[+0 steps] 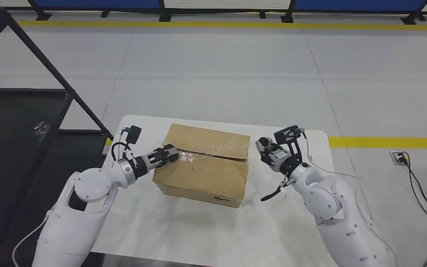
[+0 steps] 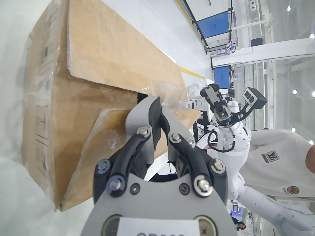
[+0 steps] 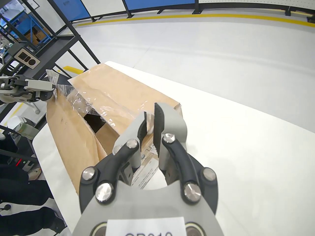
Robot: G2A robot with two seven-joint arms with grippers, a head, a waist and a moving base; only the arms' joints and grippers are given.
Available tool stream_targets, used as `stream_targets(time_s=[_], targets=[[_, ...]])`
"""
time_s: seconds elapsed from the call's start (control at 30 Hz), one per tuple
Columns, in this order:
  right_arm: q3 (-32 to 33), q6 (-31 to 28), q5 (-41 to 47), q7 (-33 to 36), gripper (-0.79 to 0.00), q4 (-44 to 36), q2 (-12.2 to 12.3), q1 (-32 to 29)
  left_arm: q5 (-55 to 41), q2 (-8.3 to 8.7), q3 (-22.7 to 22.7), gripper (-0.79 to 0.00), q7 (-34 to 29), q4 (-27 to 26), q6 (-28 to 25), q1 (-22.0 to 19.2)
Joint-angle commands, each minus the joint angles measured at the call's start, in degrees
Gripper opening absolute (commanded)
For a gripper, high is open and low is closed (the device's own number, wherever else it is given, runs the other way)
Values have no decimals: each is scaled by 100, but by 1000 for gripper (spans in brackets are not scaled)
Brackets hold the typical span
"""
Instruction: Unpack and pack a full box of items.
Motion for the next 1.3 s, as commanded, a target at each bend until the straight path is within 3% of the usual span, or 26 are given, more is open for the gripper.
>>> stream_targets(time_s=[0.0, 0.77, 1.27], targets=[[-22, 21, -10, 8, -785, 16, -5, 19, -3, 2, -5, -785, 0, -5, -12, 3], [311, -359, 383, -228, -785, -317, 39, -218, -152, 12, -94, -785, 154, -304, -174, 23], [294, -185, 559, -103, -785, -503, 37, -183, -412, 37, -285, -785, 115, -484, -417, 96]])
